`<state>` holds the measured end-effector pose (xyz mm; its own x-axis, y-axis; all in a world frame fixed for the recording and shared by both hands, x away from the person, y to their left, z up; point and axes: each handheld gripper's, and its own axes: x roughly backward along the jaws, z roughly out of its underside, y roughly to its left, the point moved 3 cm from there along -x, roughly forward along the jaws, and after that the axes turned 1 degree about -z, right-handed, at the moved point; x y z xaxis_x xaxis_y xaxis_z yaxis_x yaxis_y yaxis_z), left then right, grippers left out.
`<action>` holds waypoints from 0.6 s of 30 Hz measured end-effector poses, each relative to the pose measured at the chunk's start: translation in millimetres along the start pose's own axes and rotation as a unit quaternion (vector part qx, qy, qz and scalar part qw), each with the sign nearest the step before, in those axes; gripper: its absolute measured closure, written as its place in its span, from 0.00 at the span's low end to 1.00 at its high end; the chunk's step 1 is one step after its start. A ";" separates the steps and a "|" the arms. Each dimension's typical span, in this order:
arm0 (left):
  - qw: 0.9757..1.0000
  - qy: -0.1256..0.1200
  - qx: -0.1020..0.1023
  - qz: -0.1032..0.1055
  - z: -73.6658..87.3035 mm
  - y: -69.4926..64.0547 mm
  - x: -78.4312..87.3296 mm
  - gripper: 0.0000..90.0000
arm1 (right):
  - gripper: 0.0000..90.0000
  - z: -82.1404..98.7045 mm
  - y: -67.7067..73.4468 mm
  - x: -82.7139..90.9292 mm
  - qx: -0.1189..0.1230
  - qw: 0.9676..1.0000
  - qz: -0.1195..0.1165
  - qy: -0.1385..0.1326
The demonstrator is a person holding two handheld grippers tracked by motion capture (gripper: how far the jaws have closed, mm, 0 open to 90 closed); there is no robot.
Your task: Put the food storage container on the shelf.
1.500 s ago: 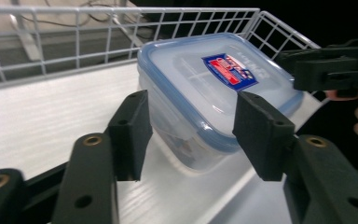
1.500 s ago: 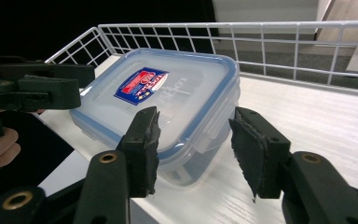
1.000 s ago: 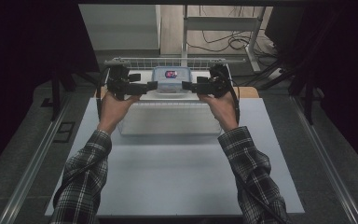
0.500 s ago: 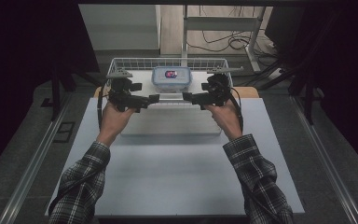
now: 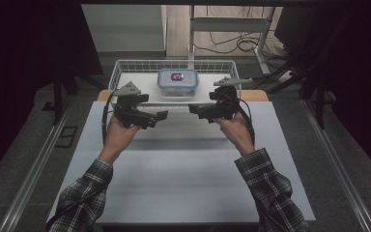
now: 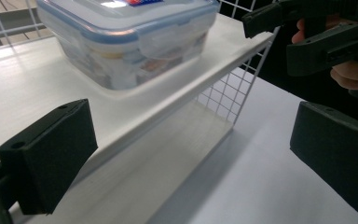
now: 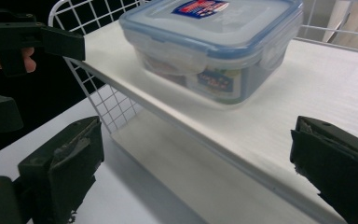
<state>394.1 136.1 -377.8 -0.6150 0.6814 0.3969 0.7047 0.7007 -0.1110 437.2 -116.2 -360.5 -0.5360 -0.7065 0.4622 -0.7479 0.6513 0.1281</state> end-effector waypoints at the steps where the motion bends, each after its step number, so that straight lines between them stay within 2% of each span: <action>1: 1.000 0.000 -0.002 0.000 1.6 -1.6 1.1 0.00 | 0.03 1.2 1.5 0.9 0.001 1.000 0.000 -0.001; 10: 1.000 0.005 -0.015 -0.003 16.2 -14.0 5.3 0.00 | 0.03 10.6 12.9 9.5 0.015 1.000 -0.005 -0.005; 18: 1.000 0.012 -0.011 -0.003 31.8 -19.7 5.7 0.00 | 0.02 22.3 25.6 11.1 0.040 0.999 -0.004 0.004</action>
<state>365.5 132.9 -402.4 -0.6104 0.6726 0.4184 0.7094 0.6991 -0.0889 403.4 -113.6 -371.7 -0.5268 -0.7089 0.4690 -0.7813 0.6211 0.0612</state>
